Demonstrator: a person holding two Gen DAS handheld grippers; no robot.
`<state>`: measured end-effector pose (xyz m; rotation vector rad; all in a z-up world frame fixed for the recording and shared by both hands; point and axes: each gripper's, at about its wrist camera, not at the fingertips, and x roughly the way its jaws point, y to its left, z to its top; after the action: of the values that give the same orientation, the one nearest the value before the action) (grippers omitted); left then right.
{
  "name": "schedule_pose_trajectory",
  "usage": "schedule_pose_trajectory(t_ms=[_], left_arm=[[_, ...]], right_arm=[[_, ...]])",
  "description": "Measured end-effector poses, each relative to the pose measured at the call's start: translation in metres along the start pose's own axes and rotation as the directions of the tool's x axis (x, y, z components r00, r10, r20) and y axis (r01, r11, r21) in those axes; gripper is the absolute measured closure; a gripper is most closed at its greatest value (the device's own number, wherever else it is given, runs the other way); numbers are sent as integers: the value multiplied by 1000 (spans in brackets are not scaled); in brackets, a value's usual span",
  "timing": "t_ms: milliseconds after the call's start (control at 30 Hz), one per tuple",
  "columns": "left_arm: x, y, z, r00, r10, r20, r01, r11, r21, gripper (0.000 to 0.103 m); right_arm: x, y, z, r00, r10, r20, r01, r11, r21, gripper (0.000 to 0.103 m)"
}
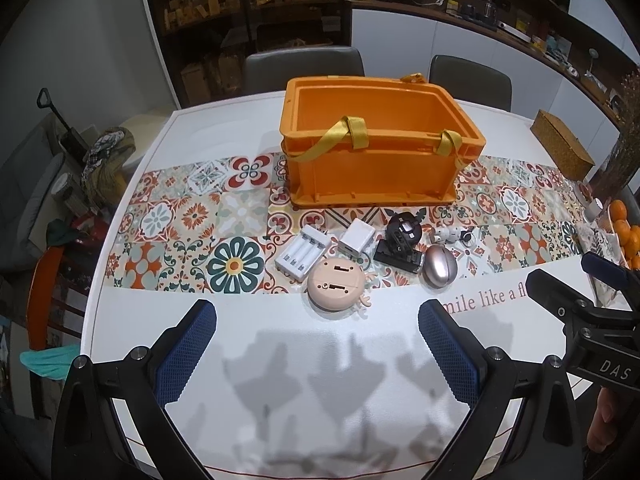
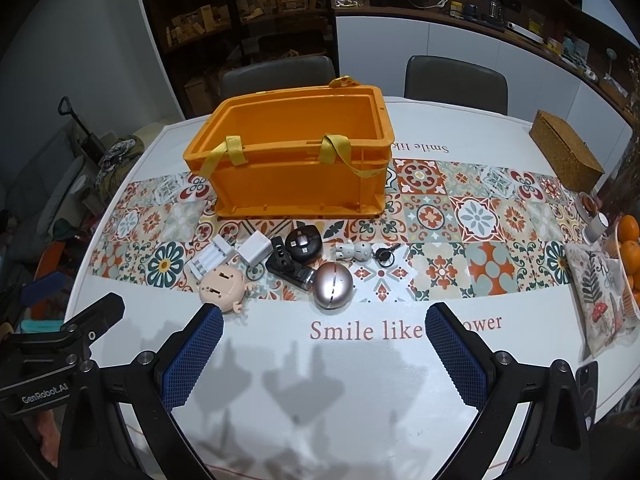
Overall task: Organize rigid objects
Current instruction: 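Lower the left tool onto the beige doll head while the right tool approaches the silver egg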
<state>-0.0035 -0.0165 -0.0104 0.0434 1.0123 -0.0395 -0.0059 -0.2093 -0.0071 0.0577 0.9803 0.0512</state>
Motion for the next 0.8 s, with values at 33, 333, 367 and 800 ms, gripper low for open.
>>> schedule_pose_trajectory(t_ms=[33,333,367,800], left_arm=[[3,0,0,1000,-3,-10,3,1000,-5,0],[42,0,4,993,-49,-111,43,997,-61,0],[47,0,4,991,-56,-125,48,997,-68,0],[104,3,9,968,-92,-235,69,992,-106,0]], right_arm=[[2,0,0,1000,-2,-6,2,1000,3,1],[35,-9,2,997,4,-81,-3,1000,17,1],[40,-10,2,996,4,-91,-3,1000,18,1],[99,-20,7,975,48,-217,-39,998,45,1]])
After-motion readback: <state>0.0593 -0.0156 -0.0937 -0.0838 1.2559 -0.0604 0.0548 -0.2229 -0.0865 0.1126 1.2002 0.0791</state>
